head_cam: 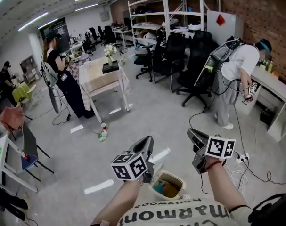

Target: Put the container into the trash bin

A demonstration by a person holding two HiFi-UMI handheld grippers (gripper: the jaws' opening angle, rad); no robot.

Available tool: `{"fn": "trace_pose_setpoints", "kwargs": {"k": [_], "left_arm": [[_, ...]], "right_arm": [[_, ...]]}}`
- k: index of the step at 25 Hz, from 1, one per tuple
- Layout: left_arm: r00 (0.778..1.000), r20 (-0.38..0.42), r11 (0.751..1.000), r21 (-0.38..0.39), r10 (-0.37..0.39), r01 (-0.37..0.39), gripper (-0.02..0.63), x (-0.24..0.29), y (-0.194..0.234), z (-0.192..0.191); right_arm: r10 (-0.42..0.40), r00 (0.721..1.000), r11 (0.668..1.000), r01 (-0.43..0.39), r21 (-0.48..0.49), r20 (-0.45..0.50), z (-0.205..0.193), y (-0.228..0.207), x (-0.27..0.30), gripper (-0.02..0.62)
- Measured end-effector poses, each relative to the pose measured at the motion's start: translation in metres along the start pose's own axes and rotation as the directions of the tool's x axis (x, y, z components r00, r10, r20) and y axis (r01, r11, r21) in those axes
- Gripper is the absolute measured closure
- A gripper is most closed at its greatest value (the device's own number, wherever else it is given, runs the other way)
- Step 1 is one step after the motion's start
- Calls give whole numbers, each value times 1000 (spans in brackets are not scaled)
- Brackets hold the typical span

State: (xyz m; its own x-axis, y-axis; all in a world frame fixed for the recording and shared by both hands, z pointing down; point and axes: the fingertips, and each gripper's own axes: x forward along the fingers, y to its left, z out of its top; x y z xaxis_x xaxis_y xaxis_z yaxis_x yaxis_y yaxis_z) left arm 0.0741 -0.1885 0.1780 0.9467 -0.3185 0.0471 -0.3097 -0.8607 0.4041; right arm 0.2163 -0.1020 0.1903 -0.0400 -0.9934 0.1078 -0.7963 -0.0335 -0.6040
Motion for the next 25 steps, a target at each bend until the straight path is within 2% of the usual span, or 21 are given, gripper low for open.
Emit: {"fn": "trace_pose_setpoints", "kwargs": {"k": [4,8,12,16,25], "left_arm": [[992,89,989,124,-88,77,604,-5,-41,56],[977,124,978,139,-173,156,606,-30,-72,76],[966,154,970,163,-208,183,606,-45,-89,92],[966,171,977,122,-192,172,606,-49,-83,90],[970,172,982,106,-173,157,606,-56,-80,76]], "right_arm": [[16,995,976,6,-217,98,51,46,-19,594],[27,988,956,18,-294,149,59,82,-39,594],[9,988,951,40,-306,156,64,96,-49,594],[-21,990,952,62,-299,138,58,91,-51,594],[-84,987,943,123,-310,137,47,77,-61,594]]}}
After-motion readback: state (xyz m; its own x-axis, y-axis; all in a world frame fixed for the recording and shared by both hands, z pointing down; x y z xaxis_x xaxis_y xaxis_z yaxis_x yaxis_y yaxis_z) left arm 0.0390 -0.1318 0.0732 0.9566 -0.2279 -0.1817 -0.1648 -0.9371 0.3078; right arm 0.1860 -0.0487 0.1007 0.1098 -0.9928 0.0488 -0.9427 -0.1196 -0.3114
